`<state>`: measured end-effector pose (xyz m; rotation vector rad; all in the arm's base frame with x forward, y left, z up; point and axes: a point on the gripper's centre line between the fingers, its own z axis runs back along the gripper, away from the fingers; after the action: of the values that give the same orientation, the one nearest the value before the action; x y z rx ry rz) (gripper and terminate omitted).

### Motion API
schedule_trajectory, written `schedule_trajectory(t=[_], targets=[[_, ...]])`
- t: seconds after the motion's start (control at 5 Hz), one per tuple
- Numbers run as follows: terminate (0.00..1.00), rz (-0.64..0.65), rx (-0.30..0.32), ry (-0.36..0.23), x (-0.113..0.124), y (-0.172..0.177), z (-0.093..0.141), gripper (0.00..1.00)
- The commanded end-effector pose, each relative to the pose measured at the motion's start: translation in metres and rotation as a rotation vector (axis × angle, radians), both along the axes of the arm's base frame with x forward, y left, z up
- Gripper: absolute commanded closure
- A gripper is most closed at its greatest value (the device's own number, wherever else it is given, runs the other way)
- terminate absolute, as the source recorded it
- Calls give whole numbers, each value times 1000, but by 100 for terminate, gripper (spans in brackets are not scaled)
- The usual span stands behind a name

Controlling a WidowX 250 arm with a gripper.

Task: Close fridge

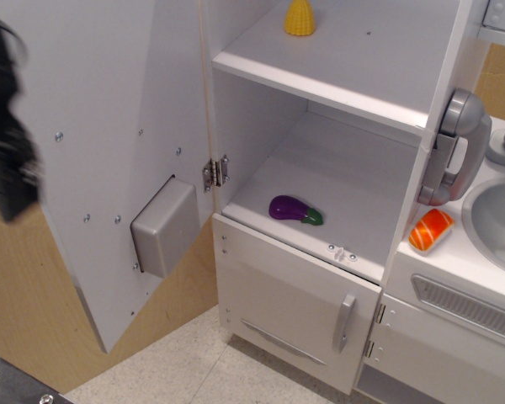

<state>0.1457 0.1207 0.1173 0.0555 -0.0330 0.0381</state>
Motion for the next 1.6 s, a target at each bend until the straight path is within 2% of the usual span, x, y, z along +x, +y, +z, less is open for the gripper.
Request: schedule_trajectory(t=[0.0, 0.2, 0.6, 0.8, 1.0, 1.4], targets=[[0, -7, -15, -39, 5, 64, 25, 0], [0, 9, 8, -78, 14, 83, 26, 0], [0, 97, 35, -125, 56, 98, 30, 0], [0, 137, 15, -144, 75, 87, 34, 0], [0, 136, -26, -132, 87, 60, 34, 0], [0, 85, -40, -116, 96, 7, 18, 0]])
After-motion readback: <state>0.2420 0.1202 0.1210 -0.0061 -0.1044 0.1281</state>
